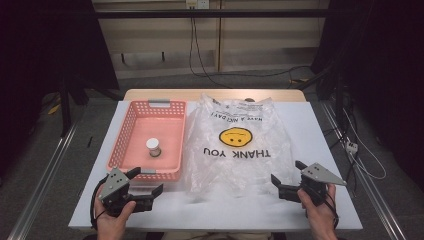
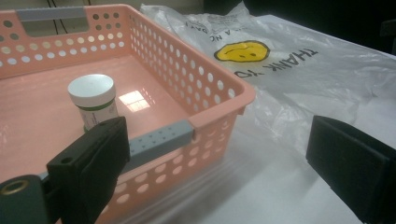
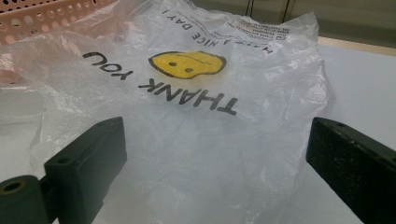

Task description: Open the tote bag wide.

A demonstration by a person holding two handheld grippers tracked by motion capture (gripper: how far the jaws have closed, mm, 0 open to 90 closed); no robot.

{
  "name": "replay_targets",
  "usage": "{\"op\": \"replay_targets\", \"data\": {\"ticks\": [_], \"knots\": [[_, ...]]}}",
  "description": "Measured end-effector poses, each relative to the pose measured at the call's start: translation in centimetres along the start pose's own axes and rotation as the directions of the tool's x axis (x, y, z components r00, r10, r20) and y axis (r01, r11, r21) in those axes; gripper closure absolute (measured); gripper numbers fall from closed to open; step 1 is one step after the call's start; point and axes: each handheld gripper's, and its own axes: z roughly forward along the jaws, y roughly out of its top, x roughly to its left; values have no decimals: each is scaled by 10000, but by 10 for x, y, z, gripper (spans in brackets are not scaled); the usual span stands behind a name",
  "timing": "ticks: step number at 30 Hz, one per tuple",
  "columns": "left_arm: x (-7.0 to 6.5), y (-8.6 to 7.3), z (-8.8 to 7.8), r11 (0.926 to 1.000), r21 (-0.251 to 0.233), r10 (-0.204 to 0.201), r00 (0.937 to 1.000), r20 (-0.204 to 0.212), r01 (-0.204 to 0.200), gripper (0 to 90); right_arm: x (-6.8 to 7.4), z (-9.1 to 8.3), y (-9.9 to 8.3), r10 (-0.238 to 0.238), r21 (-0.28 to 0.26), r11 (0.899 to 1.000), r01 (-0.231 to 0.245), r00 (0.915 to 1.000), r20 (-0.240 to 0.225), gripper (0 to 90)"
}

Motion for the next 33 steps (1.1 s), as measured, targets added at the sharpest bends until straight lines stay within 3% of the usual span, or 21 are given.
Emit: {"op": "replay_targets", "data": {"ticks": [8, 19, 24, 27, 31, 32, 33], "knots": [[-1, 0, 0, 9999, 23, 120, 9999, 7, -120, 59, -1, -1, 0, 190, 67, 9998, -189, 9995, -258, 48], [-1, 0, -1, 9999, 12, 102, 9999, -20, -102, 59, 3, 5, 3, -54, 370, 9993, 84, 9969, -789, 67], [-1, 0, 0, 9999, 38, 118, 9999, 27, -118, 60, 11, 7, 11, -374, 523, 9977, 439, 9923, -1184, 53], [-2, 0, -1, 9998, 25, 217, 9998, 21, -217, 60, 14, 9, 17, -391, 946, 9940, 555, 9852, -1671, 53], [-2, -1, -3, 9998, 10, 215, 9997, 91, -215, 60, 23, 17, 24, -566, 1680, 9820, 867, 9827, -1764, 52], [-2, 0, -3, 9997, 13, 243, 9996, 104, -244, 60, 29, 21, 26, -564, 1859, 9777, 978, 9748, -2159, 62], [-2, 0, -3, 9997, 10, 246, 9996, 106, -246, 60, 29, 21, 26, -564, 1859, 9777, 978, 9748, -2159, 62]]}}
